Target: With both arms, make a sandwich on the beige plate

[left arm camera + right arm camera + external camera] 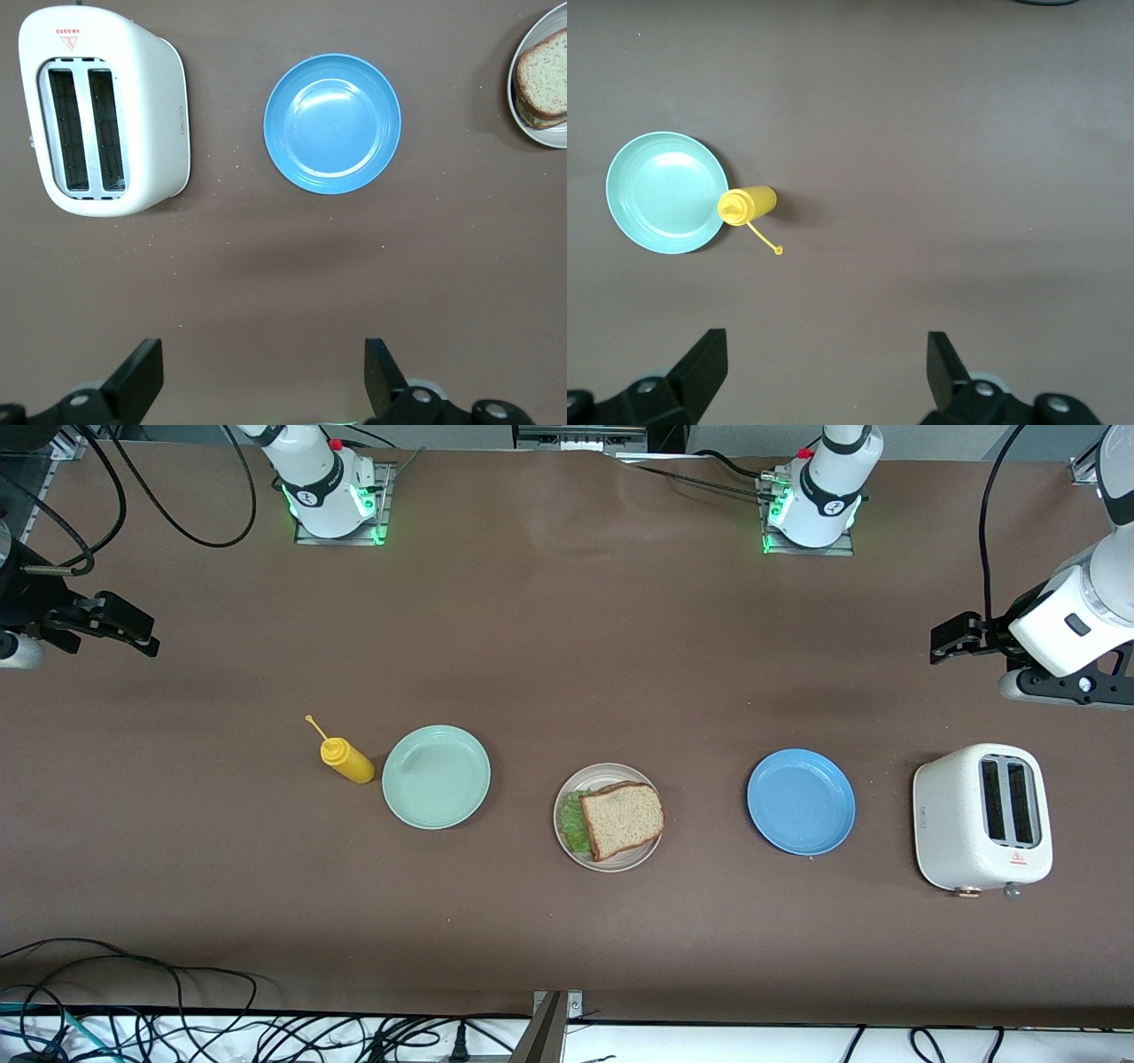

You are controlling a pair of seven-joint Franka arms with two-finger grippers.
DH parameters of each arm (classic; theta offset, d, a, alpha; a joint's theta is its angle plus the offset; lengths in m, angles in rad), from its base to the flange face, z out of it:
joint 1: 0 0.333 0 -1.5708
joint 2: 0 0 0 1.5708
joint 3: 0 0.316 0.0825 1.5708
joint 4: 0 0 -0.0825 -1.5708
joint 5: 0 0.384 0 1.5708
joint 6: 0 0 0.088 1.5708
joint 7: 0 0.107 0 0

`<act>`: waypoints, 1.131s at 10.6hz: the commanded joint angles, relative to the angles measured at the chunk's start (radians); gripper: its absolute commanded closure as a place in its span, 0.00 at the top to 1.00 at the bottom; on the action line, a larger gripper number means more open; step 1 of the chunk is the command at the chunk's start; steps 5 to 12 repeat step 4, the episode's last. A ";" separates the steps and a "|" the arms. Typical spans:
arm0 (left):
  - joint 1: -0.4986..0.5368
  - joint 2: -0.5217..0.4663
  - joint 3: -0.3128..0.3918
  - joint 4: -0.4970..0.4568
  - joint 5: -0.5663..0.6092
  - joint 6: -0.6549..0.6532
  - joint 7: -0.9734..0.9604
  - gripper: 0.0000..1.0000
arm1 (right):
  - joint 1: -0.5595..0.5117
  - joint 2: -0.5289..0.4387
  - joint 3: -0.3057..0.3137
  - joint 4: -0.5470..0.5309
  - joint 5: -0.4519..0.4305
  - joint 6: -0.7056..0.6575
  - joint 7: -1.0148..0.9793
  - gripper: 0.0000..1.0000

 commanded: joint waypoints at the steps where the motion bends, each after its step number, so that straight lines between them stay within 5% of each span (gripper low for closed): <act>1: 0.008 -0.031 -0.003 -0.030 -0.023 0.023 -0.010 1.00 | 0.001 0.002 0.003 0.019 -0.010 -0.007 0.003 1.00; 12: 0.008 -0.030 -0.002 -0.022 -0.025 0.025 -0.010 1.00 | 0.001 0.002 0.003 0.019 -0.010 -0.007 0.003 1.00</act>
